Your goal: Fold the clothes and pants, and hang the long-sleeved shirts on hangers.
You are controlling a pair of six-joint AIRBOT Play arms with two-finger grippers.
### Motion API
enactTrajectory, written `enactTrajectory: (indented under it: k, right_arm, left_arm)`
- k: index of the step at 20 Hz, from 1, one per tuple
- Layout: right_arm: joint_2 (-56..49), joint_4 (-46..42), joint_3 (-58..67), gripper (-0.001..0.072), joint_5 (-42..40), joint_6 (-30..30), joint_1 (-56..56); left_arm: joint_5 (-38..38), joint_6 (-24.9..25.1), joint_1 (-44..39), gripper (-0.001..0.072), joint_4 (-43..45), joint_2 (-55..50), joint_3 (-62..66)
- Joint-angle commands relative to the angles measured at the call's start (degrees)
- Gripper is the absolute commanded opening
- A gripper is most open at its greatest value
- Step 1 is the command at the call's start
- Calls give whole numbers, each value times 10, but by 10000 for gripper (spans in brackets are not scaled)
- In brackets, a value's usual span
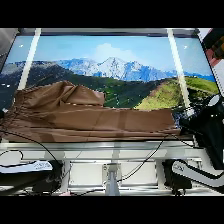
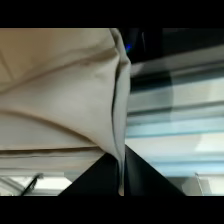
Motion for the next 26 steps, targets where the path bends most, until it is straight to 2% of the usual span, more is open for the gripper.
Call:
enactTrajectory:
  k: [1,4,8,12,14,15,16,17,18,19,20,21,25,26]
  right_arm:
    - [0,10,-9,13,-43,40,26]
    - [0,7,-42,13,-59,64,65]
    - [0,-17,-93,13,-94,87,101]
    - [0,9,-97,14,-121,89,101]
    - [0,19,-97,15,-107,88,101]
    - [0,21,-97,98,-100,83,101]
    - [0,20,-97,290,-94,76,101]
    - [0,20,-96,528,-89,67,101]
    - [0,20,-92,648,-82,66,101]
    - [0,20,-84,653,-71,66,101]
    - [0,21,-73,653,-62,66,101]
    - [0,23,-57,653,-51,66,101]
    - [1,73,47,652,-33,58,101]
    - [1,97,78,652,-34,54,101]
  left_arm:
    - [63,0,0,49,3,-14,0]
    - [76,0,0,49,3,-20,0]
    - [35,0,0,49,9,-48,0]
    - [-5,0,0,49,8,-75,0]
    - [-5,0,0,50,11,-75,0]
    - [-5,0,0,51,13,-75,0]
    - [-6,0,0,52,11,-75,0]
    - [-7,0,0,54,11,-75,0]
    - [-16,0,0,103,11,-75,0]
    - [-21,0,0,250,11,-75,0]
    - [-25,0,0,433,11,-75,0]
    - [-28,-1,0,499,11,-75,0]
    - [-49,-27,0,497,19,-69,0]
    - [-49,-64,0,481,35,-63,2]
